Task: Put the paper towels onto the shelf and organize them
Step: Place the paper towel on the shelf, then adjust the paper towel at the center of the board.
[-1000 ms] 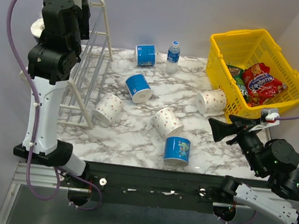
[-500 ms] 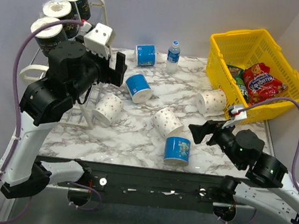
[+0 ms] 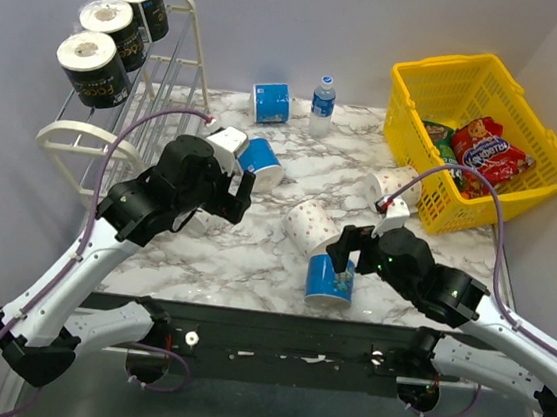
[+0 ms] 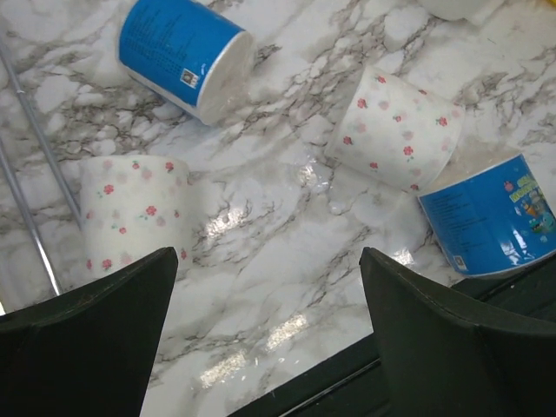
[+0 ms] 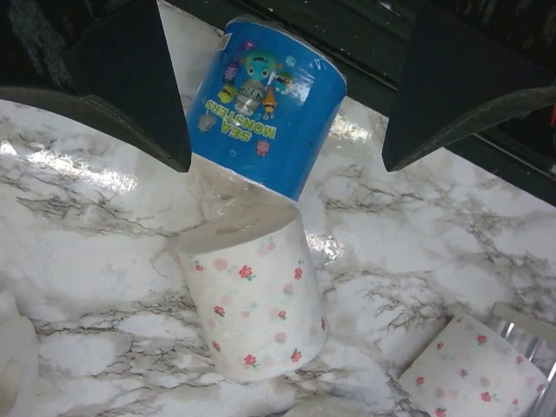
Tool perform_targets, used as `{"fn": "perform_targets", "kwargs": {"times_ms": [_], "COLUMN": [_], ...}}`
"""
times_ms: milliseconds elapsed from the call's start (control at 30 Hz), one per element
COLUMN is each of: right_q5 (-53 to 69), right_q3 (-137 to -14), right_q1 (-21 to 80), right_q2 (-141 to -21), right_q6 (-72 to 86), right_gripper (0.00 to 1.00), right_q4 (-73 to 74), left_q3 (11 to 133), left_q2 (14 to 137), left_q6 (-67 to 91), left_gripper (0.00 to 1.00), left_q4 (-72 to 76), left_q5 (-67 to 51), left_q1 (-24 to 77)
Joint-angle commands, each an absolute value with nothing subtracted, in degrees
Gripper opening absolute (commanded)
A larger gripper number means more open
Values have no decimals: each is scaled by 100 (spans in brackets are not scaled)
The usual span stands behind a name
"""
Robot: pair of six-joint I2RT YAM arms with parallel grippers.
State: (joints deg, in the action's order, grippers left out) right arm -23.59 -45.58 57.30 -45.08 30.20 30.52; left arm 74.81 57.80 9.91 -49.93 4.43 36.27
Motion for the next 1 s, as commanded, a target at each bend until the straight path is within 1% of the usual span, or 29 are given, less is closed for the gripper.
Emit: {"fn": "perform_targets", "kwargs": {"times_ms": [0,67,233,367,400,500,600,633,700,733,767,867,967], "right_q5": [-1856,-1444,-1406,-1485,-1520,-1441,-1958,-2117,-2539,-2671,-2855,-3136,-3514], "right_q3": [-4562,-4404,-3702,-3445,-3428,-3244,-3383,-3497,-3934,-4077,-4226,-4692,-5009], "right_q1": [5722,5722,5818,5862,5854,5862,5862,5854,5854,5854,5862,5862,5862], "right_q2": [-4456,-4351,-4035,-4069,-4078,-3790,-3508,-3359,-3226,-3182,-3077,-2910,-2787], "right_q6": [2797,2559,2206,2784,3152,3506,4075,4183,4385,4412,4403,4254,4157], "right_gripper": [100,100,100,100,100,100,99,99,99,99,99,100,100], "right_q4": [3059,3050,3059,2970,3023,2945,3251,3391,3778,3875,3963,3929,3920], "left_q3": [7058,6970,6742,6426,6329,5802,5187,5020,4642,4536,4352,4062,4017], "left_q2": [5660,5704,5608,5441,5345,5186,5037,4967,4983,5062,5123,5510,6054], "left_q6": [1090,1186,1292,1502,1651,1837,1828,1819,1732,1679,1531,1232,950], "left_gripper": [97,97,97,97,97,97,97,97,97,96,96,97,98], "left_q4": [-4114,-3999,-3718,-3394,-3340,-3016,-2507,-2340,-1786,-1593,-1191,-399,-27], "left_q5": [-473,-571,-615,-756,-747,-721,-187,294,814,1374,1632,2537,2942], "left_q1": [3656,3656,3656,3665,3665,3814,4559,4814,5604,5868,6419,7126,7724]}}
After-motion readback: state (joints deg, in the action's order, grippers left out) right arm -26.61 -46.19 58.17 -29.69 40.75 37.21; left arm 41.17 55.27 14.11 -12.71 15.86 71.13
